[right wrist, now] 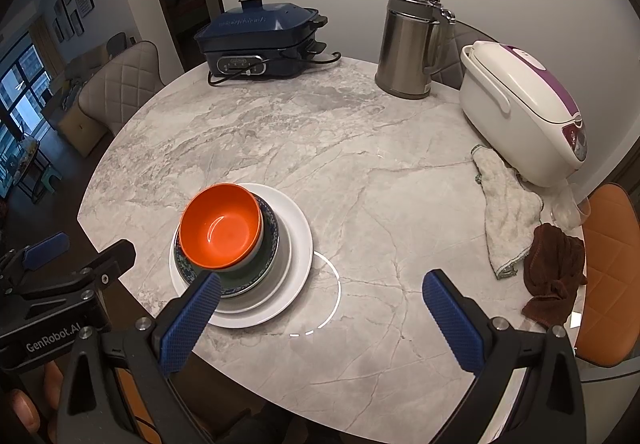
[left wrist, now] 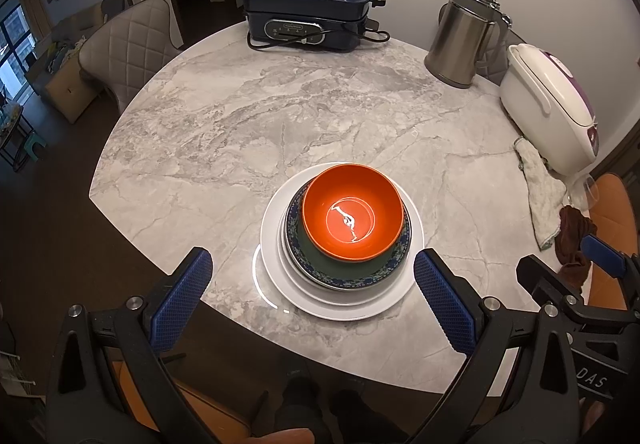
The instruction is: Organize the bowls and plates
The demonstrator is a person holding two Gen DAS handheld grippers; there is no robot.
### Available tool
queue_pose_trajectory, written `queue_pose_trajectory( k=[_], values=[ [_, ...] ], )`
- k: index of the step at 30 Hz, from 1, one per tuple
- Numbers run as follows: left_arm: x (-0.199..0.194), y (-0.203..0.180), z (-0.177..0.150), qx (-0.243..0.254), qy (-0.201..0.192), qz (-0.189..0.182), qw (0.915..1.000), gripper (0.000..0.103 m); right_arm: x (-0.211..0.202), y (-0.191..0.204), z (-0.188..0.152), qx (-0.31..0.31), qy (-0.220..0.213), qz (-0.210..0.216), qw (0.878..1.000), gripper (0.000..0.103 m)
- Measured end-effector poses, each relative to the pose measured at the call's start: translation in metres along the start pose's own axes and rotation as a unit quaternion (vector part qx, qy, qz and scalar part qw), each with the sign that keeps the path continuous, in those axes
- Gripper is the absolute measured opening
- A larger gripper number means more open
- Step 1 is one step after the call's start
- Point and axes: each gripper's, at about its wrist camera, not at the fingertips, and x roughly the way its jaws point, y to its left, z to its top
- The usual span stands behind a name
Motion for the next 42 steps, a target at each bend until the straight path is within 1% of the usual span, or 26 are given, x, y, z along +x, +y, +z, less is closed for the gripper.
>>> queue_pose_trajectory(
  k=[42],
  values=[
    [0.0032, -0.0016, 0.0014, 0.001, 0.001, 0.001, 1.0, 0.102, 0.0021, 0.002, 0.0018, -0.002, 0.002, 0.0, 1.0, 0.103]
  ],
)
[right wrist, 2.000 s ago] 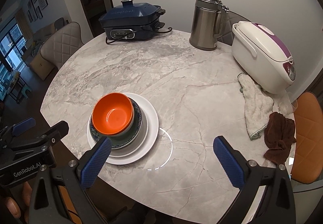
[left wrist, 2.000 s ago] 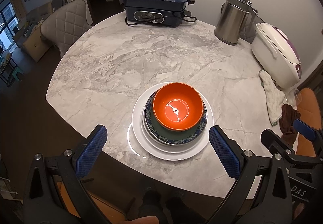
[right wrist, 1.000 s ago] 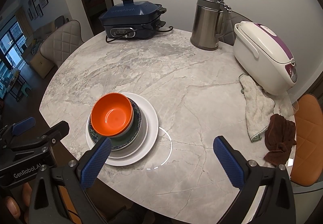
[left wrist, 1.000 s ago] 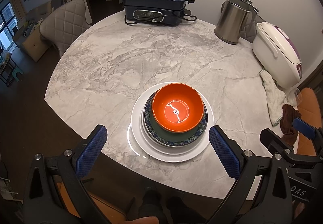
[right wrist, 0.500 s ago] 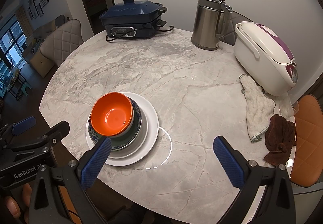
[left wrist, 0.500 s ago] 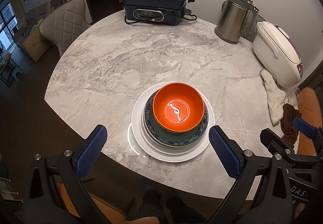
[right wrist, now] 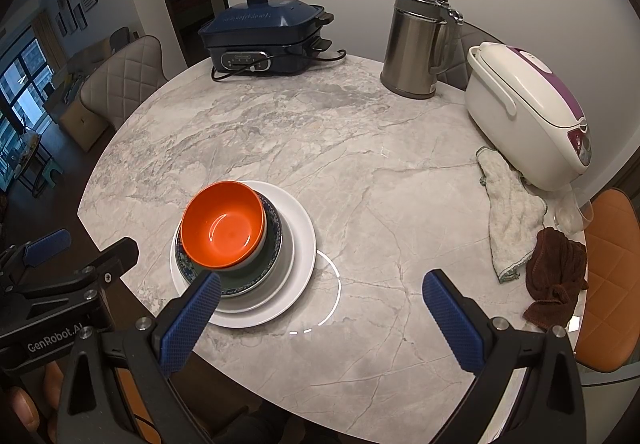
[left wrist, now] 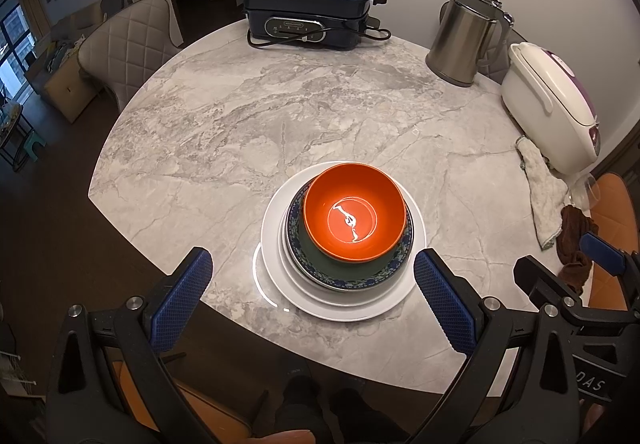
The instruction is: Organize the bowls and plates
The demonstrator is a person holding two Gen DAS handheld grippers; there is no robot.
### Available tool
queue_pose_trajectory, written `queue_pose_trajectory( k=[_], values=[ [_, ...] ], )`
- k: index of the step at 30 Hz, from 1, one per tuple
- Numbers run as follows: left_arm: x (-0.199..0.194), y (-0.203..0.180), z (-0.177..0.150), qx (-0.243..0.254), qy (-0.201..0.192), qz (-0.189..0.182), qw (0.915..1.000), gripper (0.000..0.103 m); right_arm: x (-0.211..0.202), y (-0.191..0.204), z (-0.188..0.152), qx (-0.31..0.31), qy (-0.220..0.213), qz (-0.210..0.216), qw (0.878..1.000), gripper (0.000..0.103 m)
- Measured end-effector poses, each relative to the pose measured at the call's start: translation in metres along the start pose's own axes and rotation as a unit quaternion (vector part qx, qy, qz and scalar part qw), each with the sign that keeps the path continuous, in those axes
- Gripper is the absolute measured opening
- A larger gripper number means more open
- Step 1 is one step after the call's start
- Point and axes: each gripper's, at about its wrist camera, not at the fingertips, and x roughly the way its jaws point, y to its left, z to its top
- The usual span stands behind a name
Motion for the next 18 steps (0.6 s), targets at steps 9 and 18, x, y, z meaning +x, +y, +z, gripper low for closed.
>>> queue_pose_trajectory(
  k=[9, 18],
  values=[
    [0.0002, 0.0001, 0.0006, 0.001, 0.001, 0.0, 1.0, 0.102, 0.0007, 0.0003, 0.0002, -0.001, 0.0, 0.0, 1.0, 0.103],
    [0.001, 0.0004, 0.0007, 0.001, 0.001, -0.001, 1.0, 0.102, 0.0008, 0.0004, 0.0005, -0.002, 0.001, 0.0, 1.0, 0.103]
  ],
)
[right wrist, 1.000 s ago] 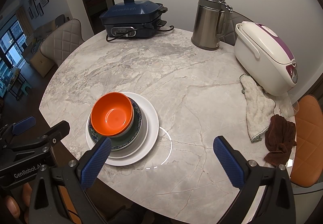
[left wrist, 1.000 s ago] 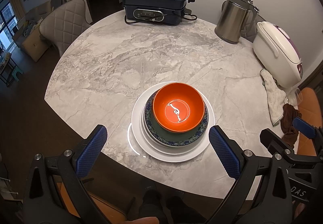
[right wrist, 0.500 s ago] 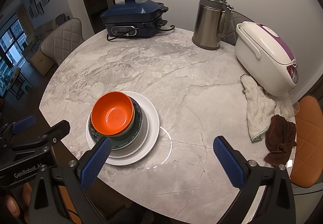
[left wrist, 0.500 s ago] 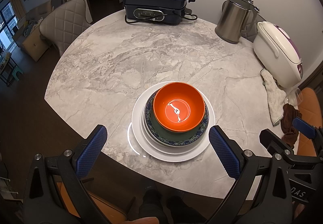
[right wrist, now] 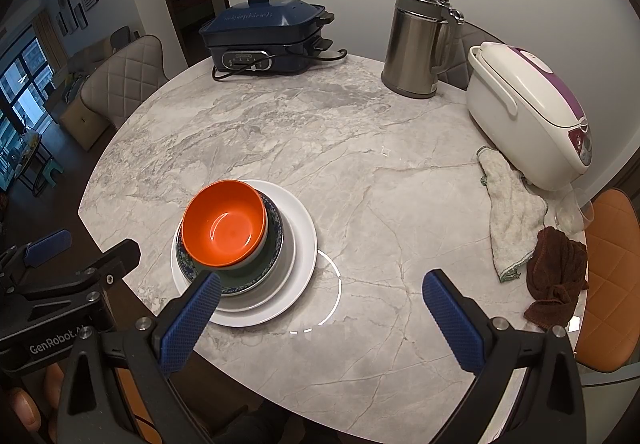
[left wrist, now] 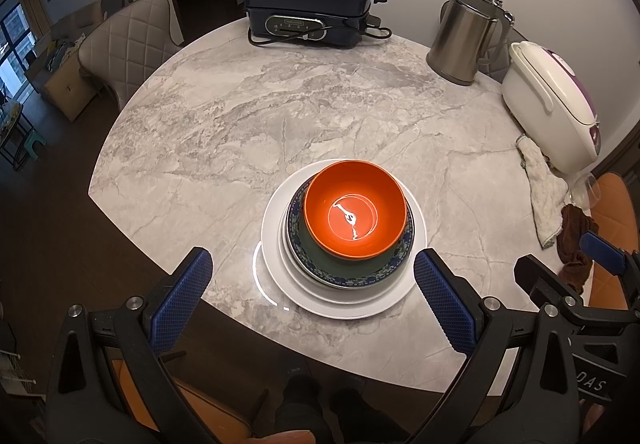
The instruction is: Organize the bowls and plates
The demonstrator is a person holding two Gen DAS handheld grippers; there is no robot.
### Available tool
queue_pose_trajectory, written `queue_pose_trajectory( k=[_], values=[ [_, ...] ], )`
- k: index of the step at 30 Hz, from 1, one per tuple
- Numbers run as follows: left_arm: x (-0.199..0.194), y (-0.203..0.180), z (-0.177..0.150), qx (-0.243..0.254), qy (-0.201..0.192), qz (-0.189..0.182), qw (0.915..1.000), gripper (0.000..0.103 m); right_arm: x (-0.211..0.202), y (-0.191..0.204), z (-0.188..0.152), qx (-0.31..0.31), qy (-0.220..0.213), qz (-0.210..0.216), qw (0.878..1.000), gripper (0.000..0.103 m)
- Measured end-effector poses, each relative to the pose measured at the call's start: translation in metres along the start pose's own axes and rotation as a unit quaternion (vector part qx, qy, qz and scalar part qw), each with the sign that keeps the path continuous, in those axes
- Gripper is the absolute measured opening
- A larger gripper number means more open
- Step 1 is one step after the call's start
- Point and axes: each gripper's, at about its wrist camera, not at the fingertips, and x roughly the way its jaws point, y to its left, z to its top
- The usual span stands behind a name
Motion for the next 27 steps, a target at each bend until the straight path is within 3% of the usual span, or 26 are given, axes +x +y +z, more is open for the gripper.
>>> queue_pose_trajectory(
  k=[27],
  values=[
    [-0.001, 0.002, -0.009, -0.002, -0.012, 0.005, 0.9999, 0.102, 0.001, 0.001, -0.002, -0.002, 0.002, 0.0, 1.0, 0.103]
  ],
)
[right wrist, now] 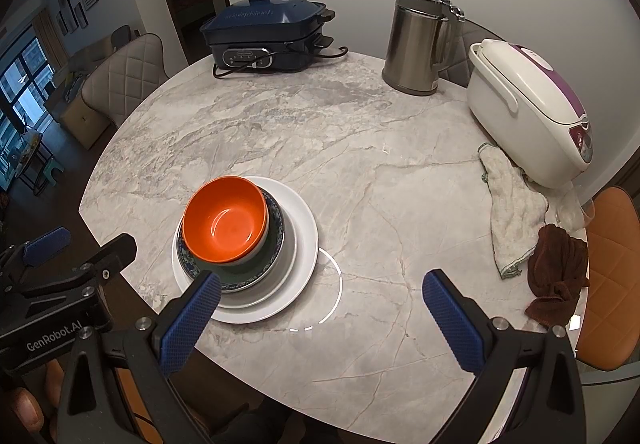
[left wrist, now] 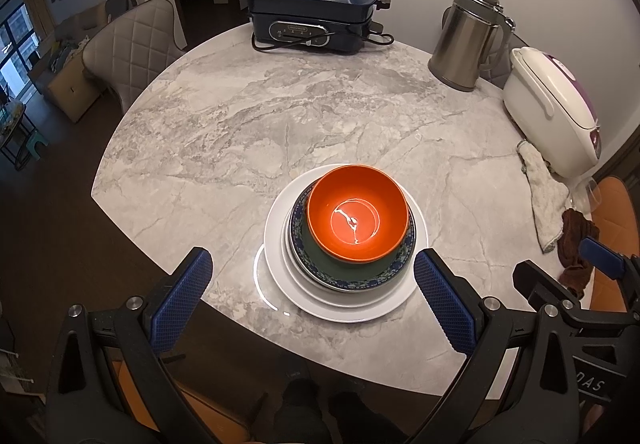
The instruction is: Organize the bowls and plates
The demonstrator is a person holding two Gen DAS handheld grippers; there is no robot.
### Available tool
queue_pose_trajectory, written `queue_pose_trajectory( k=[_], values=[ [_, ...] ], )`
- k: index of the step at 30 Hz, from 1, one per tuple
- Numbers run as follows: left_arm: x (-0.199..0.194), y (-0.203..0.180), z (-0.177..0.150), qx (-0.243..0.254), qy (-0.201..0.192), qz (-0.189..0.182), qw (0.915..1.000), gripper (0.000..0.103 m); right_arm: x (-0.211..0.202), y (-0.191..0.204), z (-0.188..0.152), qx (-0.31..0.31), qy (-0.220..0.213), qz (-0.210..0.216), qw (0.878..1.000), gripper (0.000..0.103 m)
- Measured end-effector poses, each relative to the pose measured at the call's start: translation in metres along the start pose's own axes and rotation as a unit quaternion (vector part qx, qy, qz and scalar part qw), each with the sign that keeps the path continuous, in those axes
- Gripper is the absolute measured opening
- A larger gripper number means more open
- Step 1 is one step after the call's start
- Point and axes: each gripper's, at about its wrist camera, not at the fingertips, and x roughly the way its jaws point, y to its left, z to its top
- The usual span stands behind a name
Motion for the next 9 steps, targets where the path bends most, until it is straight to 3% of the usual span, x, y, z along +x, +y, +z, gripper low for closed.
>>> queue_pose_trajectory(
  k=[9],
  values=[
    [-0.0025, -0.0003, 0.0024, 0.002, -0.002, -0.002, 1.0, 0.102, 0.0004, -0.0003, 0.0014, 0.0, 0.0, 0.001, 1.0, 0.103]
  ],
)
